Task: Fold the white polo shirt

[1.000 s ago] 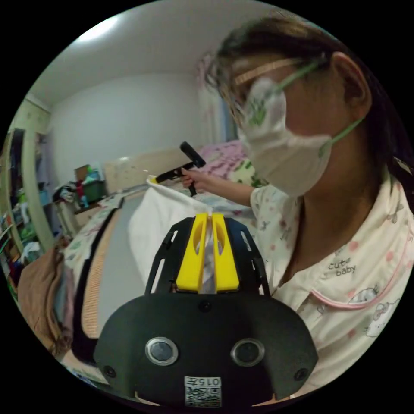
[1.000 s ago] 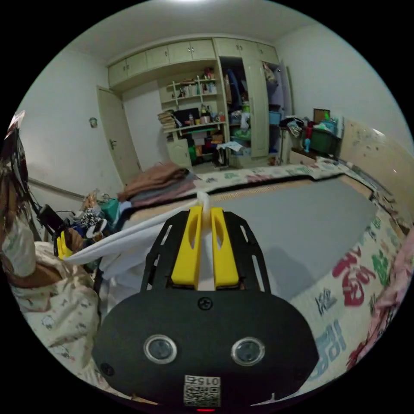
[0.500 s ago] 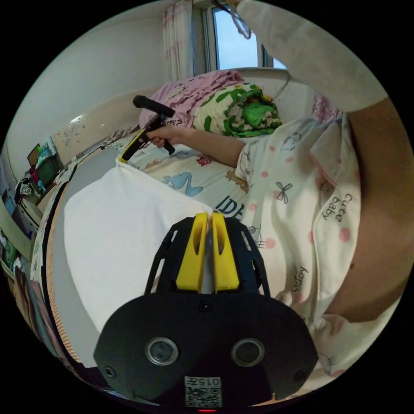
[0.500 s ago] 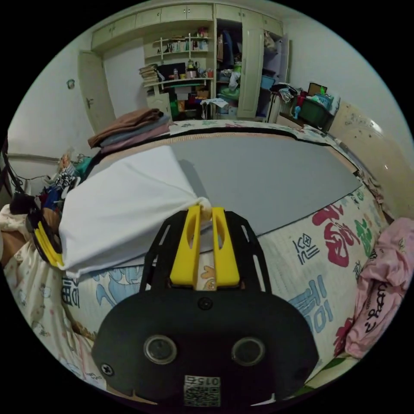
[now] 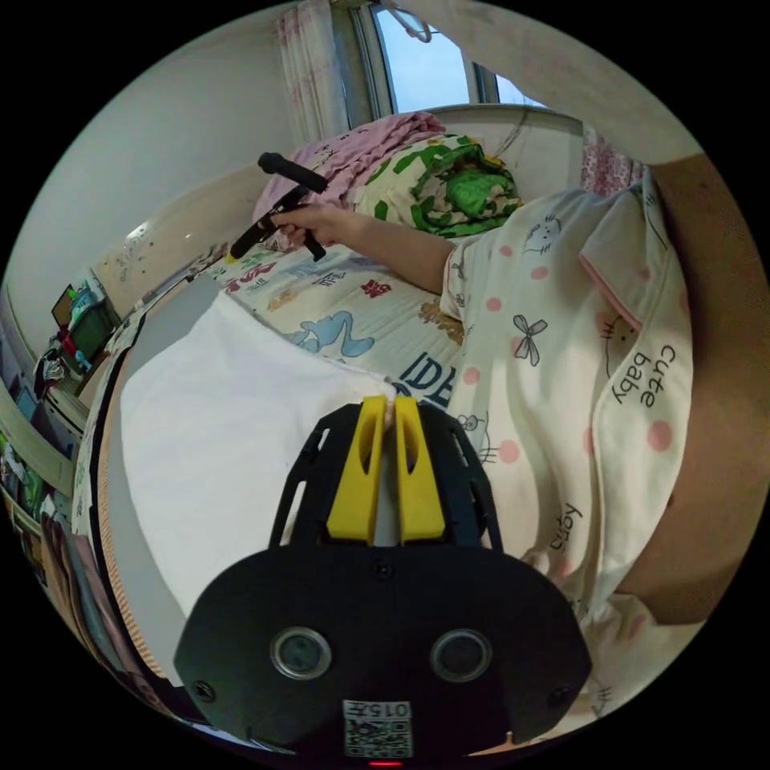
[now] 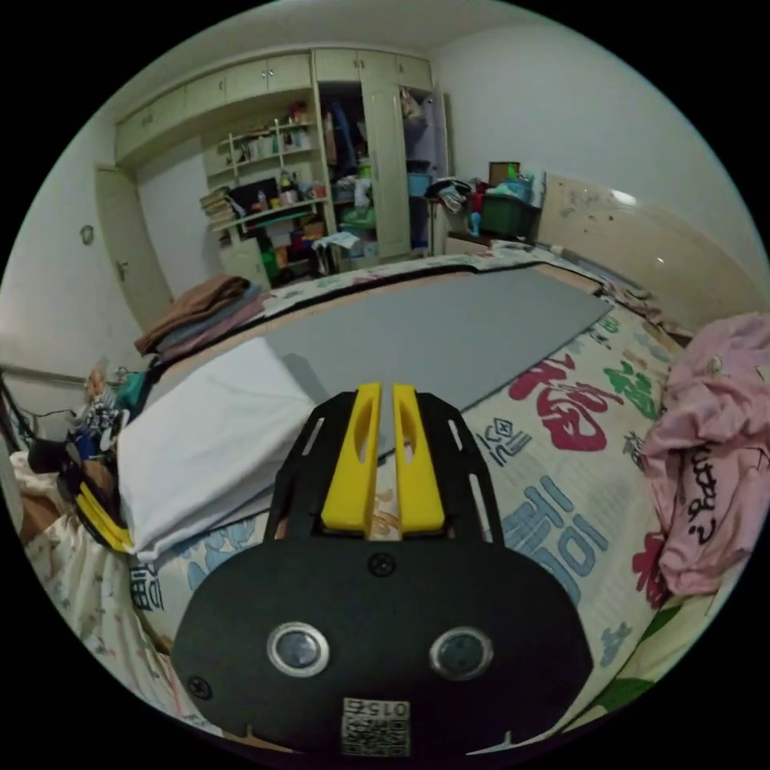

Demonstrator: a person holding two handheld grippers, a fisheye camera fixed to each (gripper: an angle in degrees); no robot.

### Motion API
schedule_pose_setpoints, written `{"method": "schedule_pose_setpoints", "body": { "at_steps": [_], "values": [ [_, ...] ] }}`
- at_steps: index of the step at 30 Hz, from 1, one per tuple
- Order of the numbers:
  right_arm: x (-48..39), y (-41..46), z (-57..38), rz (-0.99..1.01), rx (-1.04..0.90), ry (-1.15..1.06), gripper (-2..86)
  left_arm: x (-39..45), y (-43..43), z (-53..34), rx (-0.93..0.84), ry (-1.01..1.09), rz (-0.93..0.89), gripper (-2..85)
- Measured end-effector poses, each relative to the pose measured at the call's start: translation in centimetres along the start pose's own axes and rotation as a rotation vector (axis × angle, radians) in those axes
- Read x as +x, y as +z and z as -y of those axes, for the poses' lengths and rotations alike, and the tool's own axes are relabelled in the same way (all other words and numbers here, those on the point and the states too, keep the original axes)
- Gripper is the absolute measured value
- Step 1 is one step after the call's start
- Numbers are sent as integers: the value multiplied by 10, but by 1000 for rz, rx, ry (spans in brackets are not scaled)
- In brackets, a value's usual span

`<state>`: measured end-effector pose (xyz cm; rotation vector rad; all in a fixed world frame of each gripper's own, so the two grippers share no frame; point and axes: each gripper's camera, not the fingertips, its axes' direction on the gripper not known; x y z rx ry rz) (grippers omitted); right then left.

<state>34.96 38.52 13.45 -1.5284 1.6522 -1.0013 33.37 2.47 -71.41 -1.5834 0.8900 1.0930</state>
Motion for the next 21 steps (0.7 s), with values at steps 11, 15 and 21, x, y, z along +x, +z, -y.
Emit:
{"method": "schedule_pose_setpoints", "body": {
  "at_steps": [11, 15, 21],
  "values": [
    [-109, 66, -15, 19, -344, -496, 26, -41, -44, 6, 69, -11, -115, 10],
    [-99, 72, -22, 33, -425, -530, -6, -40, -34, 10, -22, 14, -102, 9],
    [-73, 63, -14, 123, -452, -488, -7, -52, -35, 5, -61, 7, -109, 11]
  ]
}}
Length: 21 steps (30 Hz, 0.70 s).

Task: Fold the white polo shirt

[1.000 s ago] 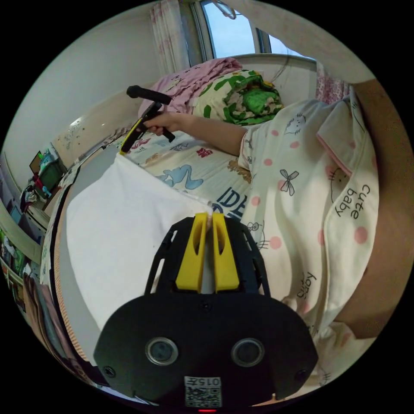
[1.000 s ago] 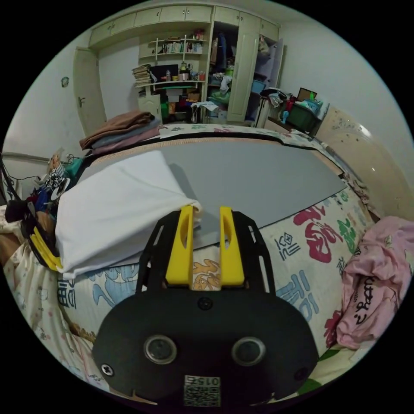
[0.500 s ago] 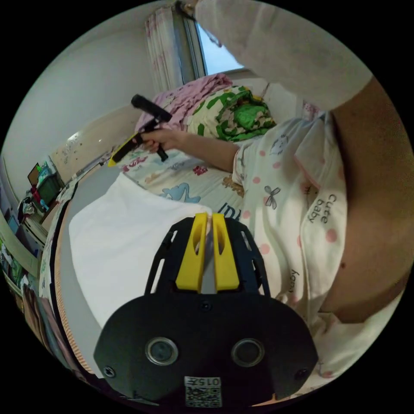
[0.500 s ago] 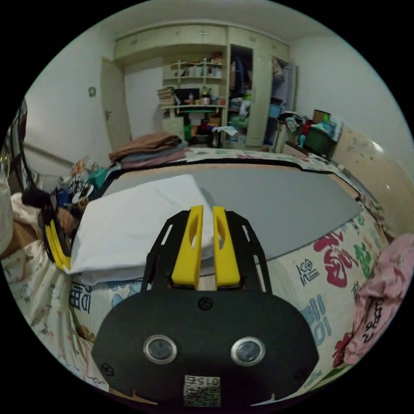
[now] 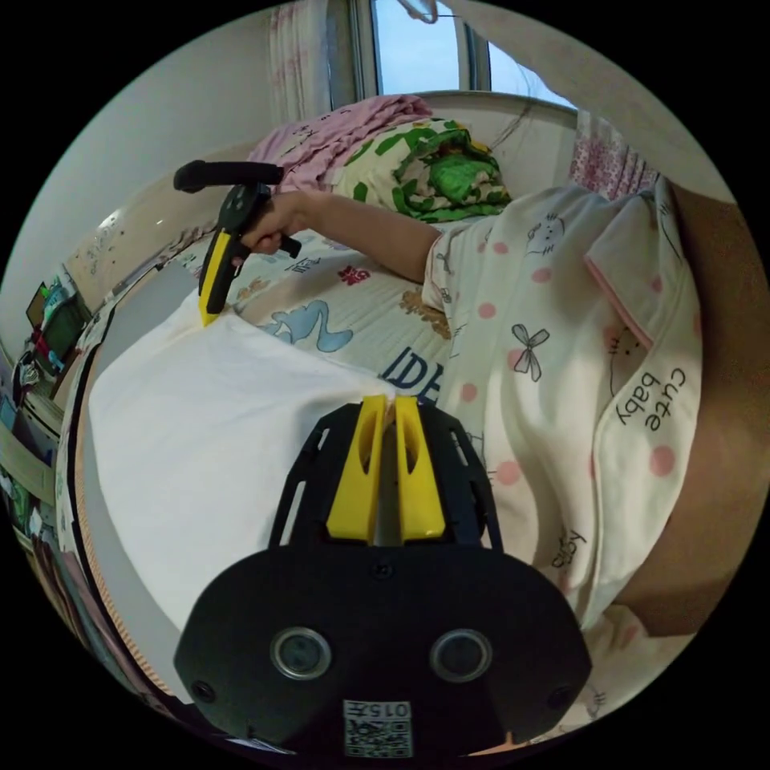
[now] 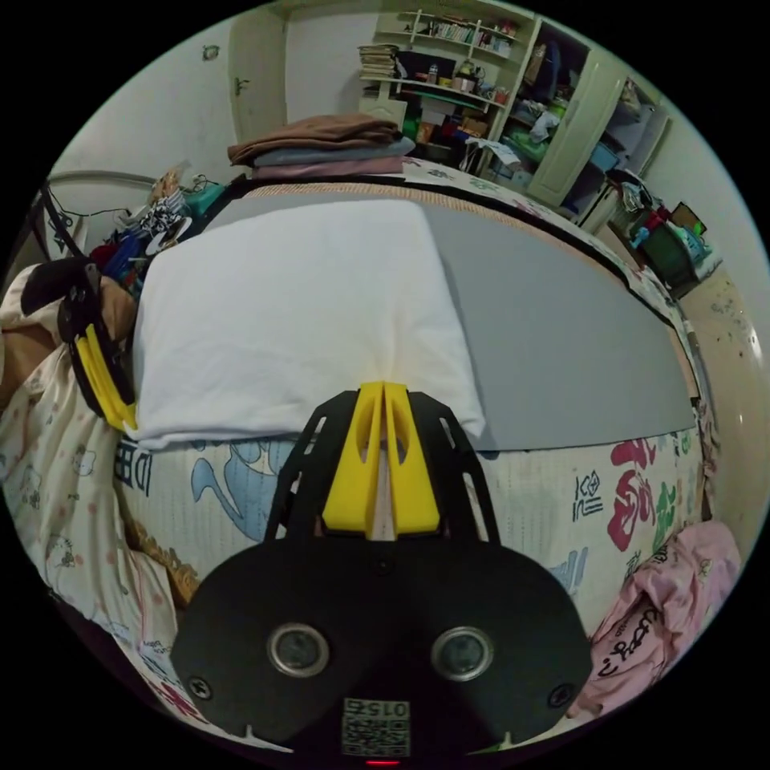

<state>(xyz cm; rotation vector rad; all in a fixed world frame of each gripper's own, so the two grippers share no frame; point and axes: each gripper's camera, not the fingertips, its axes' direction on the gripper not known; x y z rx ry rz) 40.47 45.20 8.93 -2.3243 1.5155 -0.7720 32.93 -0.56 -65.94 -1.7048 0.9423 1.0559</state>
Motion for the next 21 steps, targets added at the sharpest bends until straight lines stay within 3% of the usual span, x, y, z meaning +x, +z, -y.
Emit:
{"method": "schedule_pose_setpoints", "body": {
  "at_steps": [4, 8, 15, 21],
  "values": [
    [23, -19, -8, 64, 32, 56, 8, -18, -16, -16, 19, -32, -34, 15],
    [63, -52, -30, 90, 199, 207, 69, -44, -77, -38, 129, -24, -8, 20],
    [109, -41, -29, 211, 293, 379, 131, -194, -185, -100, 449, -345, 113, 64],
    [100, 1, 11, 192, 146, 337, 145, -364, -106, -144, 271, -712, 124, 119]
  ]
}}
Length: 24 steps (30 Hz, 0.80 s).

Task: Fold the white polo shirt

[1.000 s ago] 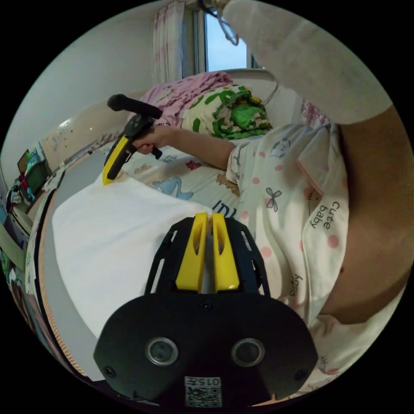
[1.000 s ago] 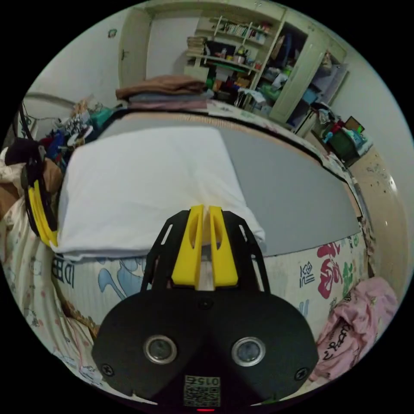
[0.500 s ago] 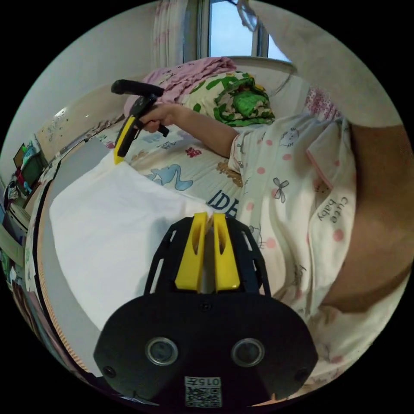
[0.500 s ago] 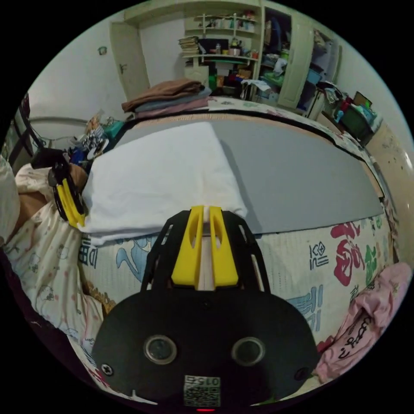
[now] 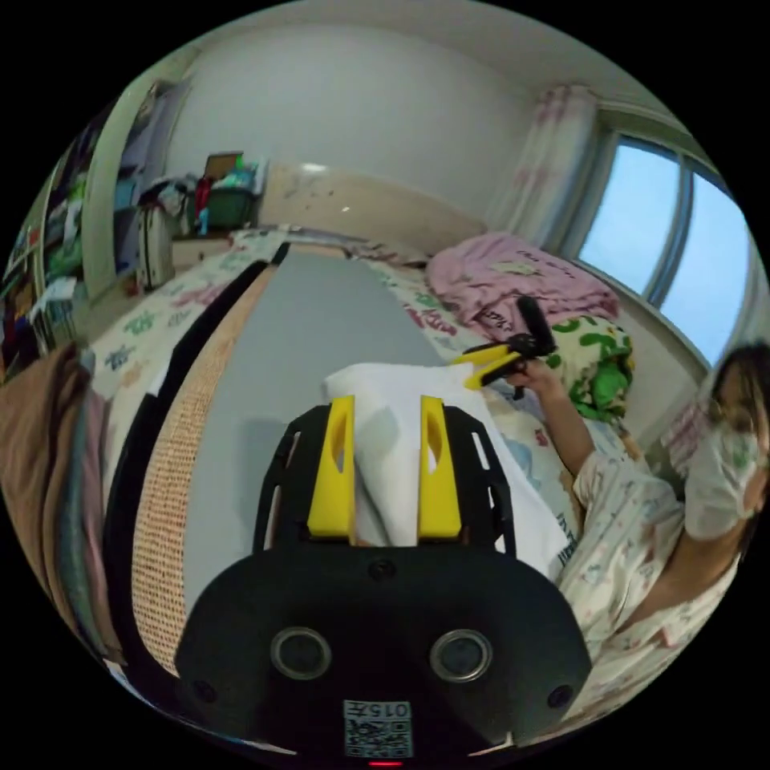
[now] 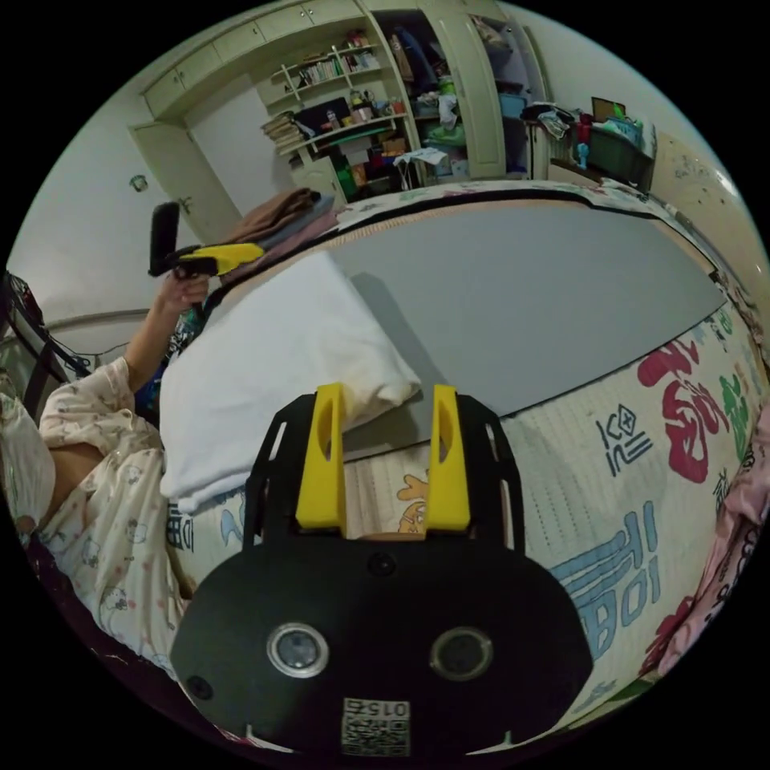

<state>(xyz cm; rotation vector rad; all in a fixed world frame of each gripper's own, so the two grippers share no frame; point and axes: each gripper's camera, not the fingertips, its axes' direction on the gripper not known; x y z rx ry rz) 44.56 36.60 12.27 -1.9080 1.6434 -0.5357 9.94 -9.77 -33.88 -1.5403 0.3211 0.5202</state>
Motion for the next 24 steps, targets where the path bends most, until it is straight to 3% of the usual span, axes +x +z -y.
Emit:
{"method": "schedule_pose_setpoints", "body": {
  "at_steps": [7, 15, 19, 24],
  "values": [
    [1, 29, 19, 67, 26, 53, 133, -77, 115, 25, -221, -72, -128, 129],
    [-18, 68, 36, 128, 50, 73, 93, -126, 155, -23, -178, -145, -214, 124],
    [-34, 88, 42, 119, 73, 82, 87, -152, 187, -53, -150, -254, -357, 169],
    [-68, 120, 51, 78, 113, 87, 80, -153, 224, -92, -161, -237, -312, 128]
  ]
}}
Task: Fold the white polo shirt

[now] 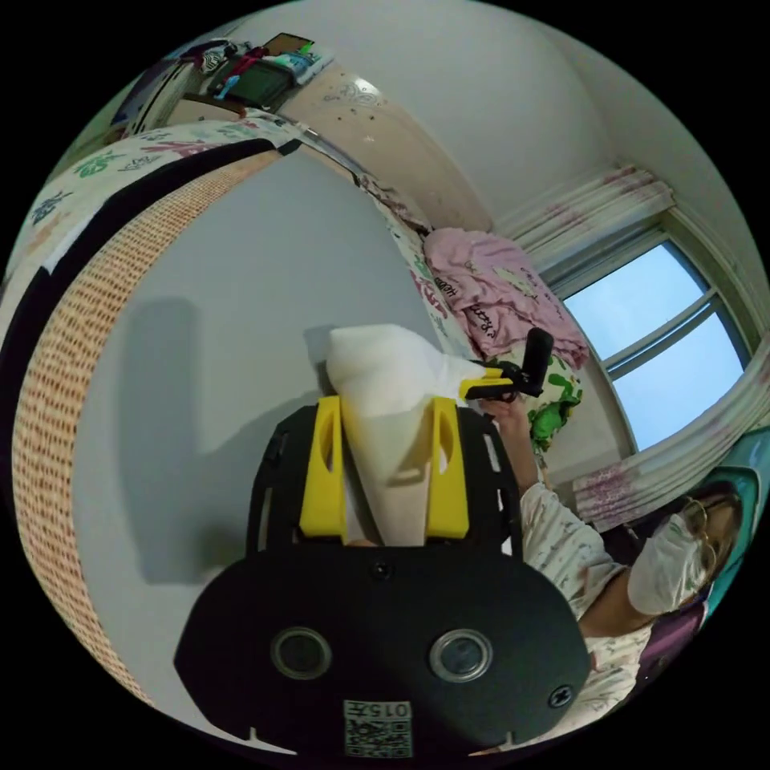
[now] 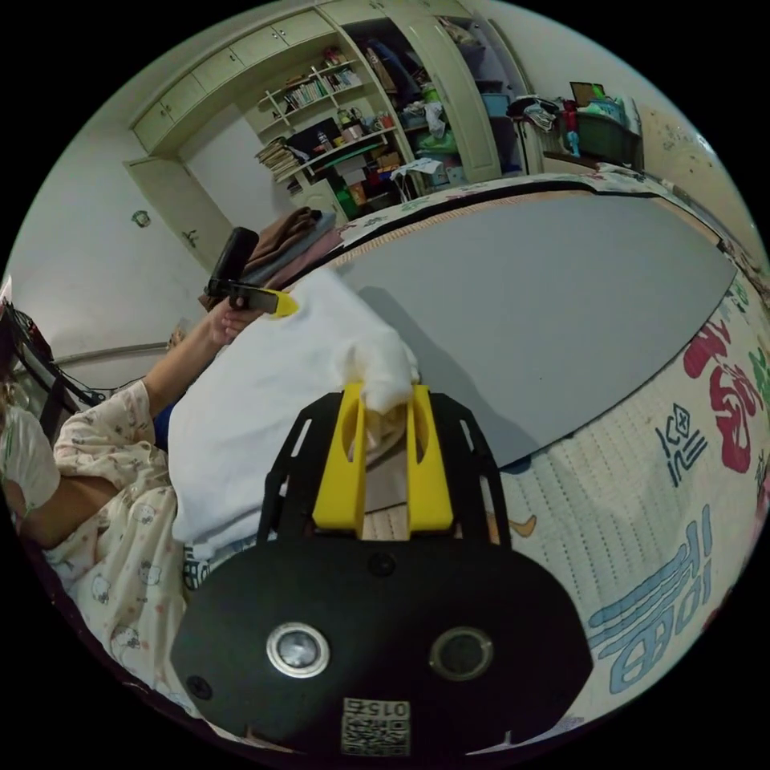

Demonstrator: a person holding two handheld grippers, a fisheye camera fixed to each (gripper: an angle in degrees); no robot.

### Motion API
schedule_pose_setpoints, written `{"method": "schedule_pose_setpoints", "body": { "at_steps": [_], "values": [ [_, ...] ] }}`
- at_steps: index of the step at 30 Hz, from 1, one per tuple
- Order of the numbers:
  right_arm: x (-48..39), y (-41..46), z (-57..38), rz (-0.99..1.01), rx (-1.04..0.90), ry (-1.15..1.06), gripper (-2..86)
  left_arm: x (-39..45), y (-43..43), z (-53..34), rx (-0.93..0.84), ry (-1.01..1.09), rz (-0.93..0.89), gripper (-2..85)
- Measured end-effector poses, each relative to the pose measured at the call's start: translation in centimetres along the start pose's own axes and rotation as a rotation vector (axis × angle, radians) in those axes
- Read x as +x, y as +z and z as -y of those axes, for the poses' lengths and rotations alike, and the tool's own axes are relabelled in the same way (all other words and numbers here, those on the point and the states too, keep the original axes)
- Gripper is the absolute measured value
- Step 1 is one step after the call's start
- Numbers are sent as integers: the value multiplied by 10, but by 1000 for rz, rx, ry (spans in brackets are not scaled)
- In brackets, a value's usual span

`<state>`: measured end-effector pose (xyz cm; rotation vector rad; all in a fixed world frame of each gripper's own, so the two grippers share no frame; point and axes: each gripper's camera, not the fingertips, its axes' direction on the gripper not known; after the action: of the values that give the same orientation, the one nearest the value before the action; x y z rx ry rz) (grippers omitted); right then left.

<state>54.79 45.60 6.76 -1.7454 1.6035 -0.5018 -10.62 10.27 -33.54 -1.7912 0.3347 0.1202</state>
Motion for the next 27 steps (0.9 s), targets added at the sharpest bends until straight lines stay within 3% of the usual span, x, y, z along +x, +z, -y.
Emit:
{"method": "schedule_pose_setpoints", "body": {
  "at_steps": [5, 9, 13, 18, 23, 27],
  "values": [
    [-83, 11, 7, 33, 191, -159, 74, 16, -16, -77, 181, 146, 7, 85],
    [-191, 18, 37, 98, 355, -394, 72, 63, -93, -190, 418, 314, 47, 80],
    [-280, 39, 80, 174, 467, -576, 70, 136, -175, -313, 639, 476, 272, 79],
    [-386, 114, 158, 288, 577, -675, 68, 207, -233, -400, 782, 564, 612, 79],
    [-438, 201, 258, 285, 640, -528, 68, 217, -273, -356, 764, 505, 854, 83],
    [-445, 332, 372, 63, 576, -277, 69, 140, -242, -246, 702, 276, 1135, 91]
  ]
}}
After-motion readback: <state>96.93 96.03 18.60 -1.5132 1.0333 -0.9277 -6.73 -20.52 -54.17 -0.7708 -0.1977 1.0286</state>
